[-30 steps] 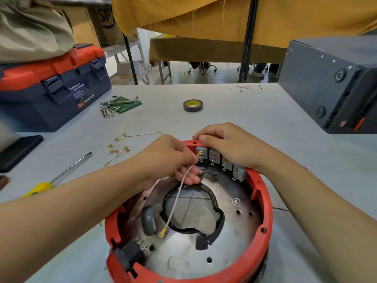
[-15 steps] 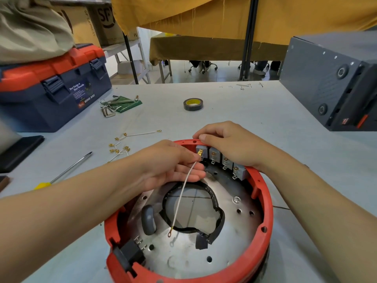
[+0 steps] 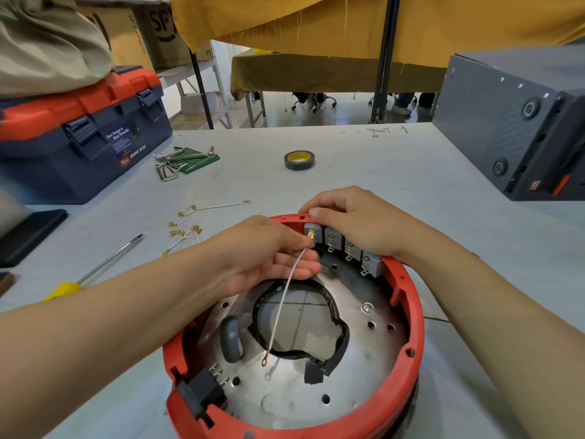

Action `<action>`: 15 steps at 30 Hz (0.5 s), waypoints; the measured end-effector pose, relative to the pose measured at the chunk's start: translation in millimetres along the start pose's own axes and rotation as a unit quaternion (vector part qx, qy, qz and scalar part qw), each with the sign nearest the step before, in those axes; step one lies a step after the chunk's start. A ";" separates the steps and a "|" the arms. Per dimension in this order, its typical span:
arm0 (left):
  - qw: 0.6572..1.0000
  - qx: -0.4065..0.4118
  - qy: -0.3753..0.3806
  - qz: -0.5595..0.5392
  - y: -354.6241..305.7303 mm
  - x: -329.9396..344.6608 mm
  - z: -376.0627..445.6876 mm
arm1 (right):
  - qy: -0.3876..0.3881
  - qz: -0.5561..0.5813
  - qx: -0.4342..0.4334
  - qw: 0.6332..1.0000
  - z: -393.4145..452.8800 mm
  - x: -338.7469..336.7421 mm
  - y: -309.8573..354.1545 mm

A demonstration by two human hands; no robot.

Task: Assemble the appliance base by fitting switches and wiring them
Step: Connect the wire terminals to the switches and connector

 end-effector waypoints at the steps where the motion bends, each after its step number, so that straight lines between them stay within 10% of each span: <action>1: 1.000 0.002 -0.002 -0.001 0.0 0.2 -0.2 | 0.001 -0.005 -0.002 1.000 -0.3 0.0 0.7; 15: 1.000 0.008 -0.003 -0.030 2.0 2.7 4.4 | -0.015 -0.021 0.008 1.000 -2.2 -1.6 3.9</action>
Point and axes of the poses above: each hand's wrist, its own z-axis towards the middle knuckle, its own x-axis out of the palm, y = z × x, the point moved 5 cm from there along z, towards the middle knuckle
